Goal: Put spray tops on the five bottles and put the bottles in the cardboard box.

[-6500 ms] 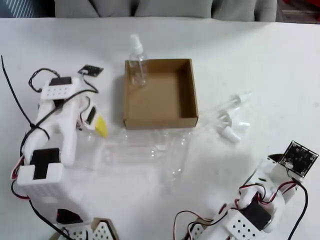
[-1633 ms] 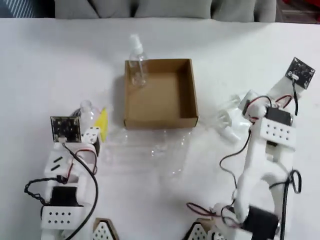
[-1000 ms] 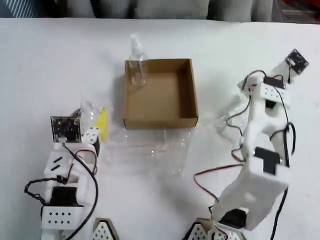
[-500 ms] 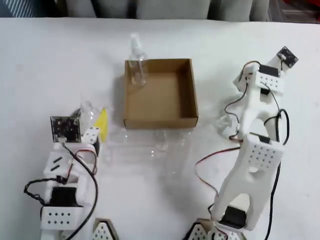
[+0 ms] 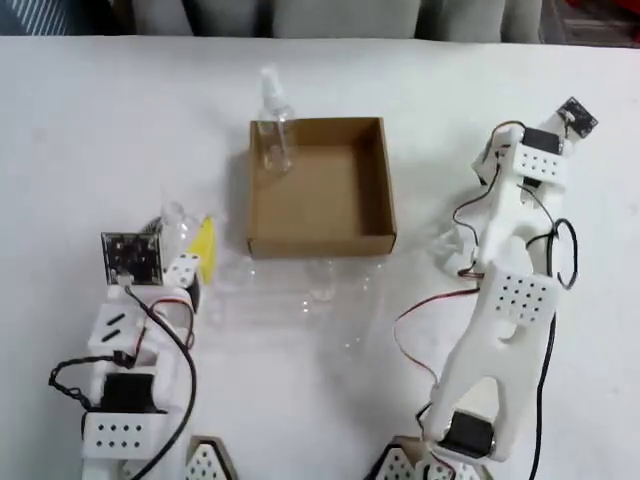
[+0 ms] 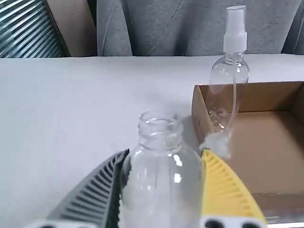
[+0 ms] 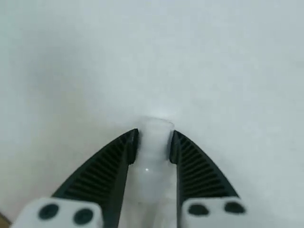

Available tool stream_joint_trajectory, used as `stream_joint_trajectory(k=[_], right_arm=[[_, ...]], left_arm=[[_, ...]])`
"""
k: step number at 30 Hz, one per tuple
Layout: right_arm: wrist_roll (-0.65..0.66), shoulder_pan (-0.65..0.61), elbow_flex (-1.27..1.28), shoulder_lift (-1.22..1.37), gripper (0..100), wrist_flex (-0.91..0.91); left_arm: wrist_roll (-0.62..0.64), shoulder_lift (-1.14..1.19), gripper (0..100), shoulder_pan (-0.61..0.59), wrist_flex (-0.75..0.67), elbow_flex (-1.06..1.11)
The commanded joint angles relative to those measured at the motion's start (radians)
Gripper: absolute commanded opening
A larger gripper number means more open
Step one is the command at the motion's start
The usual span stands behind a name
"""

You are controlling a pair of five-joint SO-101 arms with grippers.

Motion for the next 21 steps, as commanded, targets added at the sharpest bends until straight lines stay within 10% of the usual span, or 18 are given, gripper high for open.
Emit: stream_joint_trajectory(k=[1,21], right_arm=[[0.005,-0.019,-0.094,-0.019,1.6,0.061],[0.144,0.096,-0.727,-0.119,1.5,0.433]], left_arm=[[-0.002,-0.018,2,-0.002,-0.035,-0.006],[0.008,-0.018,2,0.101,-0.14,-0.071]])
